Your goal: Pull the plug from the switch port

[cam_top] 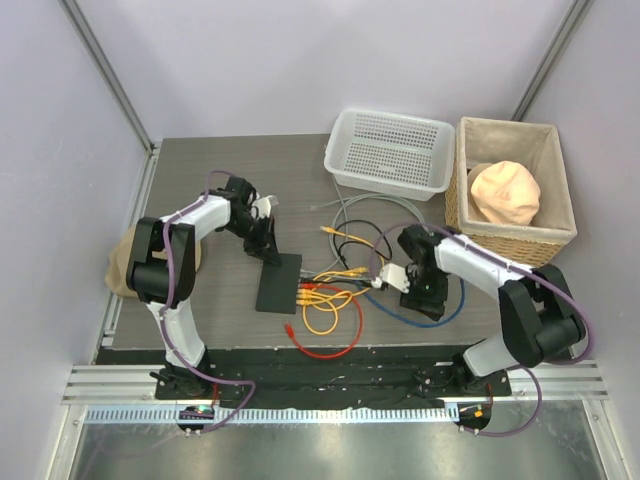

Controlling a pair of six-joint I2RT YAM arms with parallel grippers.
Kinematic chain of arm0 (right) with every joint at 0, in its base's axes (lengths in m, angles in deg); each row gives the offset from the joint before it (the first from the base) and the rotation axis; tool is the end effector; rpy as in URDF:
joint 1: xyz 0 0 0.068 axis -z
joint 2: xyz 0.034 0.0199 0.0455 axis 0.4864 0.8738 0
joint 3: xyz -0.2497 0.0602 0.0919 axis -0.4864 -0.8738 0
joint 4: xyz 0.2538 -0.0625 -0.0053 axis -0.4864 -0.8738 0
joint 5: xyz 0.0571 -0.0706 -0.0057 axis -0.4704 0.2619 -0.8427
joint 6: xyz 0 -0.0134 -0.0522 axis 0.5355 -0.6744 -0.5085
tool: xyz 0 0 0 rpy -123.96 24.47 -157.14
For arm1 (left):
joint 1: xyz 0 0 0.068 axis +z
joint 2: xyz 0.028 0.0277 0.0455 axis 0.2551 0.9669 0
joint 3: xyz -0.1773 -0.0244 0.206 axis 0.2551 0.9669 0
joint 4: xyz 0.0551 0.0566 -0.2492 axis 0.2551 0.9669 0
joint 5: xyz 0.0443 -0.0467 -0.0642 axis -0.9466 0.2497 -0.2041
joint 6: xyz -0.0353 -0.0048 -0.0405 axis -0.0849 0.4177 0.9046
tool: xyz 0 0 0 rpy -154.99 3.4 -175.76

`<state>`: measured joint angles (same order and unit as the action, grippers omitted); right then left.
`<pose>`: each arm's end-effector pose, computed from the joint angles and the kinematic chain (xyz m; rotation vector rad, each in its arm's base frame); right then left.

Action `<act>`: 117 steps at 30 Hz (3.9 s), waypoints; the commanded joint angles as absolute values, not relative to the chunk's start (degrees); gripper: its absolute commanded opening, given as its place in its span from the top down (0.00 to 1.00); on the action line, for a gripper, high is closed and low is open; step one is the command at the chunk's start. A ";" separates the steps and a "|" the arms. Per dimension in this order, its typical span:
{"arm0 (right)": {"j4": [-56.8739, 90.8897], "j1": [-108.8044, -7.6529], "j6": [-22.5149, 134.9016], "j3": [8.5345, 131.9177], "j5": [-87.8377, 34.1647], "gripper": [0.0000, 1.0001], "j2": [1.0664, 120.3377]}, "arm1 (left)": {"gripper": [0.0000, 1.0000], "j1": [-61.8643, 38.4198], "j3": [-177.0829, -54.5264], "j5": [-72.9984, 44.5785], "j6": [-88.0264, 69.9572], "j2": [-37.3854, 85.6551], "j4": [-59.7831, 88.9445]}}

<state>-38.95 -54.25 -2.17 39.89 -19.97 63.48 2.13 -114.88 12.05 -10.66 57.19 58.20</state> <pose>0.1908 0.0901 0.1610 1.8963 -2.3983 -0.0512 0.3422 -0.0975 0.1622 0.1583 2.9197 -0.9469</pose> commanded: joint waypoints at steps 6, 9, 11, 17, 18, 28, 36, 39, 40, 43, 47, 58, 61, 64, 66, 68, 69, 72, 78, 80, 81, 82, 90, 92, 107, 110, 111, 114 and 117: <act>-62.45 -54.59 7.08 101.63 -49.50 0.28 76.80 | 0.97 1.86 -115.09 8.29 -12.97 58.15 57.90; -63.17 -55.20 13.85 115.12 -56.79 0.28 87.09 | 0.97 1.94 -115.44 8.20 -13.40 58.33 58.17; -61.17 -55.90 18.60 118.24 -61.44 0.28 91.48 | 0.97 1.86 -115.62 8.11 -13.76 58.33 58.69; -61.41 -60.30 18.79 126.33 -65.68 0.32 104.41 | 0.97 1.86 -113.60 7.77 -13.94 57.36 58.52; -61.06 -60.74 19.23 127.82 -67.08 0.32 105.99 | 0.97 1.86 -112.81 7.59 -14.02 57.19 58.17; -58.69 -61.53 20.99 125.21 -71.75 0.39 116.46 | 0.98 1.86 -114.04 7.15 -13.93 59.56 60.71; -53.33 -61.53 22.39 119.31 -71.67 0.44 120.15 | 1.00 2.03 -111.84 7.40 -11.74 60.09 59.67; -51.14 -61.53 23.62 118.61 -72.10 0.44 121.73 | 1.00 2.03 -111.14 7.85 -11.21 59.65 58.87; -49.21 -61.53 25.37 118.34 -72.28 0.44 122.00 | 1.00 2.12 -111.22 8.03 -11.21 59.65 58.78; -47.35 -61.71 26.79 118.87 -72.81 0.45 123.84 | 1.00 2.12 -111.57 8.03 -11.21 59.91 59.31; -47.26 -62.24 24.95 118.26 -71.58 0.48 125.34 | 1.00 2.03 -111.84 8.03 -11.47 60.09 59.66; -47.44 -64.69 25.30 116.06 -74.65 0.48 127.89 | 1.00 2.03 -111.75 7.76 -11.82 60.09 59.58; -47.17 -65.66 25.30 116.14 -74.83 0.48 128.60 | 1.00 1.86 -111.58 7.50 -12.09 60.00 59.49; -46.12 -65.93 26.70 116.23 -75.79 0.48 129.65 | 1.00 1.68 -111.40 7.24 -12.35 59.91 59.49; -45.77 -65.93 26.79 116.23 -75.19 0.50 130.17 | 1.00 1.59 -111.31 7.15 -12.44 59.74 59.49; -45.68 -65.93 26.62 115.97 -74.92 0.52 130.35 | 1.00 1.59 -111.31 7.15 -12.61 59.65 59.49; -45.59 -65.75 26.53 115.79 -74.92 0.53 130.35 | 1.00 1.51 -111.31 7.06 -12.62 59.56 59.49; -45.76 -65.32 26.26 115.27 -75.01 0.53 130.35 | 1.00 1.33 -111.22 6.88 -12.79 59.47 59.40; -45.76 -64.44 26.00 115.18 -73.95 0.58 130.97 | 1.00 1.16 -110.87 6.62 -12.97 59.21 59.22; -45.59 -64.17 26.00 114.92 -73.51 0.59 131.23 | 1.00 1.07 -110.70 6.71 -12.97 59.21 59.05; -45.59 -64.26 26.00 114.83 -73.51 0.60 131.23 | 1.00 0.98 -110.61 6.80 -12.97 59.12 59.13; -45.59 -64.08 26.09 114.57 -73.25 0.60 131.32 | 1.00 1.07 -110.70 6.54 -13.14 59.12 58.96; -42.35 -63.91 29.95 114.21 -71.49 0.71 131.15 | 1.00 1.07 -110.52 5.83 -13.41 58.77 59.14; -41.03 -63.99 31.45 113.95 -70.27 0.74 131.23 | 1.00 1.07 -110.43 5.92 -13.41 58.59 59.22; -42.62 -60.92 28.89 114.12 -63.50 0.97 130.97 | 1.00 0.98 -110.08 6.27 -13.14 58.50 58.52; -41.29 -60.74 30.39 112.20 -63.75 0.98 129.74 | 1.00 0.80 -110.08 6.27 -13.14 58.85 58.52; -41.28 -61.00 31.09 111.15 -64.19 0.98 129.48 | 1.00 0.80 -110.17 6.44 -13.14 58.94 58.43; -41.80 -61.80 30.57 106.84 -65.60 0.98 129.03 | 1.00 0.72 -110.69 6.44 -13.14 59.30 58.61; -45.14 -62.24 26.80 108.49 -65.08 0.99 130.61 | 1.00 0.63 -110.78 6.44 -13.23 59.12 58.52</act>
